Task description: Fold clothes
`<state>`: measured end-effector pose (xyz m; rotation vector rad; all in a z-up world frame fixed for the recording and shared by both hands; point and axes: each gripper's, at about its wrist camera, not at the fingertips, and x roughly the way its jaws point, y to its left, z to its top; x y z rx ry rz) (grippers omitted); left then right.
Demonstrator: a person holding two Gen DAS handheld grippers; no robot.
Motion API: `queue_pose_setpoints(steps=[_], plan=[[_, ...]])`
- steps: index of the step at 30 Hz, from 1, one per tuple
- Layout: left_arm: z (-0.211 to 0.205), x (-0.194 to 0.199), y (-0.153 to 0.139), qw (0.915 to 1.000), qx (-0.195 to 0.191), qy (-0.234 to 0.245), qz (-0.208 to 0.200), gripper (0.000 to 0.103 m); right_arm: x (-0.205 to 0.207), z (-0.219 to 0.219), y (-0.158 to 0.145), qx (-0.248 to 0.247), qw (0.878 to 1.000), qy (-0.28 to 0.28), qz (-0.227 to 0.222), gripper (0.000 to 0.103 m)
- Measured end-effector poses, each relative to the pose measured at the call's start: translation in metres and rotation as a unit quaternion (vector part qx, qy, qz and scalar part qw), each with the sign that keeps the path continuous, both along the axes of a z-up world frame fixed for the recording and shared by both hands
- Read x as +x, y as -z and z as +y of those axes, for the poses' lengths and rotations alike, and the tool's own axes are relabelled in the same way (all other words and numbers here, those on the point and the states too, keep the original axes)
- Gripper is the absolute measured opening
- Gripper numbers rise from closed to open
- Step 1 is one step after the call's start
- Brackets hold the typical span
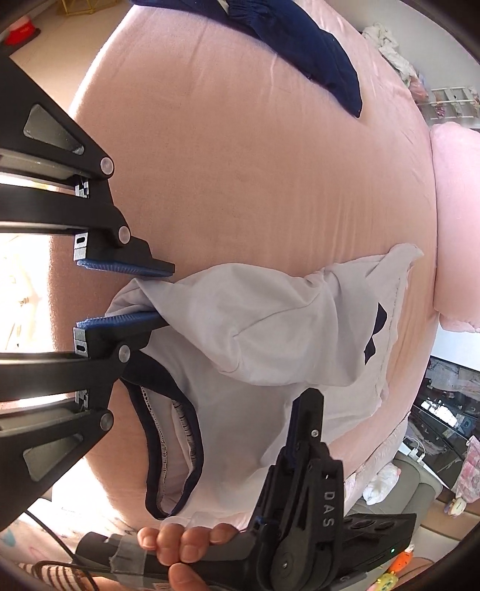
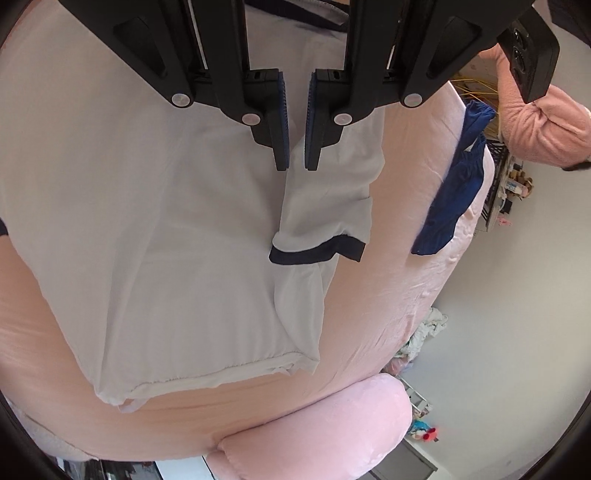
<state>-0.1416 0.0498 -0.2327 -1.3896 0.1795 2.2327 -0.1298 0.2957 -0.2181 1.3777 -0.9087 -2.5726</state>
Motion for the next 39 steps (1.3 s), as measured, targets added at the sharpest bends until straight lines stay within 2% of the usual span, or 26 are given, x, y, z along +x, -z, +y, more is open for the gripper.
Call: queue_pose_setpoints(steps=[2, 3, 4, 5, 6, 7, 11, 13, 15, 17, 23, 25, 28, 31, 32, 33, 37, 39], plan=[[0.004, 0.003, -0.005, 0.9999, -0.009, 0.005, 0.008, 0.028, 0.009, -0.001, 0.002, -0.015, 1.0, -0.004, -0.001, 0.009], [0.006, 0.01, -0.009, 0.9999, -0.004, 0.008, 0.013, 0.031, 0.013, -0.004, 0.002, -0.014, 1.0, -0.01, -0.003, 0.019], [0.008, 0.017, -0.013, 0.9998, 0.001, 0.012, 0.018, 0.042, 0.017, -0.006, 0.003, -0.014, 1.0, -0.016, -0.005, 0.036], [0.009, 0.023, -0.017, 0.9996, 0.007, 0.015, 0.023, 0.051, 0.02, -0.009, 0.002, -0.008, 1.0, -0.024, -0.005, 0.044], [0.005, 0.035, -0.019, 0.9994, 0.012, 0.017, 0.027, 0.053, 0.024, -0.014, 0.0, 0.007, 0.999, -0.035, -0.001, 0.051], [0.002, 0.044, -0.019, 0.9992, 0.012, 0.019, 0.033, 0.053, 0.028, -0.018, -0.002, 0.023, 0.999, -0.046, 0.004, 0.051], [0.041, 0.031, -0.02, 0.9978, -0.016, 0.034, 0.054, 0.054, 0.035, -0.032, -0.003, 0.094, 0.993, -0.075, 0.003, 0.053], [0.042, 0.031, -0.022, 0.9975, -0.014, 0.047, 0.051, 0.054, 0.036, -0.032, 0.0, 0.097, 0.992, -0.08, -0.001, 0.054], [0.064, 0.018, -0.019, 0.9978, -0.002, 0.051, 0.041, 0.054, 0.037, -0.031, 0.002, 0.094, 0.992, -0.083, -0.004, 0.055], [0.068, 0.016, -0.019, 0.9974, -0.008, 0.058, 0.043, 0.054, 0.038, -0.029, 0.003, 0.087, 0.993, -0.081, -0.003, 0.059], [0.085, 0.016, -0.015, 0.9923, -0.051, 0.086, 0.074, 0.054, 0.04, -0.026, 0.004, 0.058, 0.995, -0.078, 0.008, 0.066], [0.09, 0.016, -0.012, 0.9889, -0.069, 0.095, 0.091, 0.054, 0.041, -0.027, 0.002, 0.048, 0.996, -0.078, 0.024, 0.071], [0.095, 0.015, -0.011, 0.9831, -0.093, 0.098, 0.124, 0.054, 0.042, -0.029, -0.003, 0.035, 0.995, -0.074, 0.049, 0.073], [0.087, 0.01, -0.019, 0.9837, -0.065, 0.081, 0.146, 0.049, 0.04, -0.029, -0.002, 0.025, 0.997, -0.062, 0.047, 0.075], [0.084, 0.008, -0.02, 0.9849, -0.056, 0.077, 0.144, 0.04, 0.039, -0.028, 0.001, 0.009, 0.997, -0.058, 0.045, 0.075], [0.081, 0.003, -0.019, 0.9871, -0.053, 0.071, 0.133, 0.027, 0.038, -0.026, 0.003, -0.008, 0.998, -0.053, 0.043, 0.075], [0.065, -0.004, -0.017, 0.9924, -0.031, 0.06, 0.103, 0.018, 0.03, -0.02, 0.014, -0.096, 0.994, -0.039, 0.031, 0.075], [0.059, -0.003, -0.017, 0.9931, -0.021, 0.06, 0.098, 0.017, 0.026, -0.02, 0.018, -0.136, 0.99, -0.034, 0.025, 0.075]])
